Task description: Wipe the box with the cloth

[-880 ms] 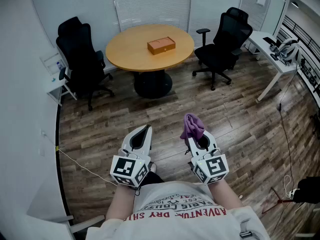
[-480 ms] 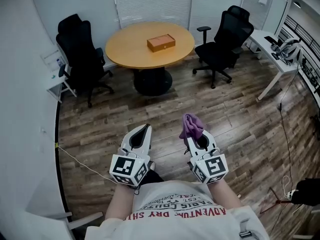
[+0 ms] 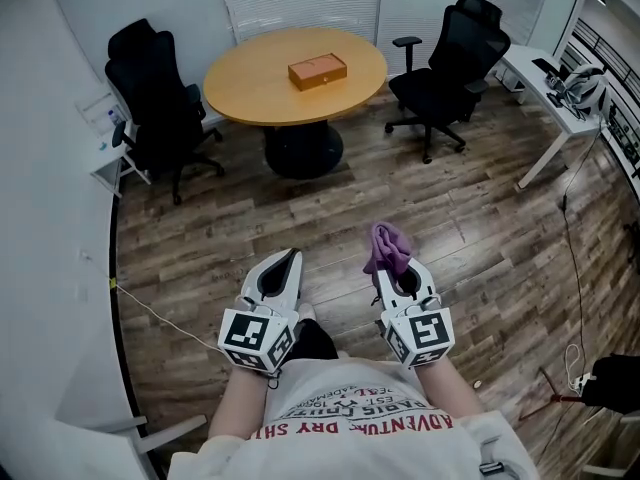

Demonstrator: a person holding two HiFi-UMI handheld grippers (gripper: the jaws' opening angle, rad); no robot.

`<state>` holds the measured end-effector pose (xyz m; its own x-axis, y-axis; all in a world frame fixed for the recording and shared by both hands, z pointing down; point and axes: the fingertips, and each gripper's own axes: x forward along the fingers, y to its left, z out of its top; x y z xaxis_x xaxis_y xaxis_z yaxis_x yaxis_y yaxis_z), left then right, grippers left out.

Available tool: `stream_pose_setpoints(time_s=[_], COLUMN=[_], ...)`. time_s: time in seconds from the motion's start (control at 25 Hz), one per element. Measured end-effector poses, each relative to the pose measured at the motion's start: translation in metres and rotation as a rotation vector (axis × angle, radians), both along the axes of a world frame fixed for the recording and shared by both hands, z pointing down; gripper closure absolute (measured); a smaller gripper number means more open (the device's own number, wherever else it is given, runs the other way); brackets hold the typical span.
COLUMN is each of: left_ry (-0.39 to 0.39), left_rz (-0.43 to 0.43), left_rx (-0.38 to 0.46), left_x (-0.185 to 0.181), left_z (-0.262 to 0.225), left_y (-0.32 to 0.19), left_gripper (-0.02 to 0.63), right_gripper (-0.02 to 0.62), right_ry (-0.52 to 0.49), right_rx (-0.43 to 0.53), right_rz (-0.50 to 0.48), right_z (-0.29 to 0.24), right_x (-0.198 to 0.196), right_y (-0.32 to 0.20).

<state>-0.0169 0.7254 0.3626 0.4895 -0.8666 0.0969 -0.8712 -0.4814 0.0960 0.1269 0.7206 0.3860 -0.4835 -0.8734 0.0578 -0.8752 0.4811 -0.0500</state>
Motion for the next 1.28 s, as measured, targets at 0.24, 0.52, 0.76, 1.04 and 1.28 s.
stream_pose_setpoints(time_s=[0.24, 0.52, 0.76, 1.04, 1.28], left_ry=[0.027, 0.063, 0.094, 0.093, 0.109], left_rz=[-0.027, -0.007, 0.002, -0.004, -0.031], left_rx=[-0.029, -0.085, -0.116, -0.116, -0.079], left_x=[-0.012, -0.009, -0.008, -0.016, -0.044], left_z=[0.014, 0.041, 0.048, 0.035, 0.019], left_y=[-0.036, -0.106, -0.197, -0.330, -0.435], left_gripper=[0.598, 0.598, 0.598, 0.598, 0.597], right_gripper=[0.532, 0.532, 0.532, 0.531, 0.531], right_ry=[0.009, 0.018, 0.069, 0.100, 0.102], right_rx=[-0.018, -0.065, -0.071, -0.113, -0.104], right_rz=[0.040, 0.101, 0.137, 0.108, 0.082], right_z=[0.014, 0.036, 0.041, 0.035, 0.027], right_x=[0.004, 0.020, 0.026, 0.013, -0.011], right_y=[-0.034, -0.097, -0.181, -0.307, -0.414])
